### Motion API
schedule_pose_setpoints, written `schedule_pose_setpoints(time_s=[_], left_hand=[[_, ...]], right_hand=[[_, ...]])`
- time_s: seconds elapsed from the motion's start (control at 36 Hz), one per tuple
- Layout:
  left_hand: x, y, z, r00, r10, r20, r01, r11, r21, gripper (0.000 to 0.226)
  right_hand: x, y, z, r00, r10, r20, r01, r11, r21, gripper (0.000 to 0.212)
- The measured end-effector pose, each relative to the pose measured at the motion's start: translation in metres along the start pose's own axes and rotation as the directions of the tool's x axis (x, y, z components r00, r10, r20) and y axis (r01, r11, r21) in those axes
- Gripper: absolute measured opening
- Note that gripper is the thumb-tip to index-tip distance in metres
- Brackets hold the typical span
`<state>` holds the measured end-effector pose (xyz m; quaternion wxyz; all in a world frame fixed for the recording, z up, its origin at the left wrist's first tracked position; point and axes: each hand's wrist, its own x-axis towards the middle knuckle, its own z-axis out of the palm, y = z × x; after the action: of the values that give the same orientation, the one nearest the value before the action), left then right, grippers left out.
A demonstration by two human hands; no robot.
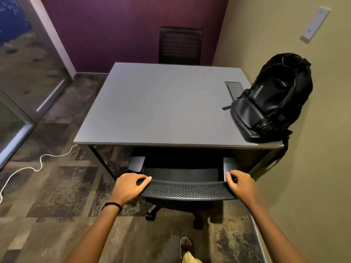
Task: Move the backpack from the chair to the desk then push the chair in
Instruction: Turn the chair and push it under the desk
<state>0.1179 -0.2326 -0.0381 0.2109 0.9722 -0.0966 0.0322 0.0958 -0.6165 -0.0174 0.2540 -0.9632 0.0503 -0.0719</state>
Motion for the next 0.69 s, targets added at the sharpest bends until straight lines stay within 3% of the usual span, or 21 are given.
schedule_pose_setpoints(time_s=[0.17,0.44,0.58,0.69], left_hand=[[0.027,0.004,0.001,0.999,-0.036,0.021,0.036,0.999,0.016,0.04],[0.081,0.006,0.007,0.995,-0.098,-0.007,0.098,0.995,0.011,0.046],[0.102,0.009,0.009,0.991,-0.135,0.017,0.135,0.991,-0.003,0.038],[0.117,0.012,0.008,0.986,-0.166,0.02,0.166,0.986,-0.021,0.048]], right_hand=[[0.037,0.002,0.0,0.999,0.01,0.044,-0.011,1.0,0.014,0.023],[0.107,0.0,-0.002,0.99,0.007,0.143,-0.007,1.0,0.002,0.024],[0.136,0.008,0.004,0.984,-0.011,0.176,0.018,0.999,-0.035,0.029],[0.154,0.009,0.006,0.983,-0.016,0.183,0.021,0.999,-0.025,0.025]])
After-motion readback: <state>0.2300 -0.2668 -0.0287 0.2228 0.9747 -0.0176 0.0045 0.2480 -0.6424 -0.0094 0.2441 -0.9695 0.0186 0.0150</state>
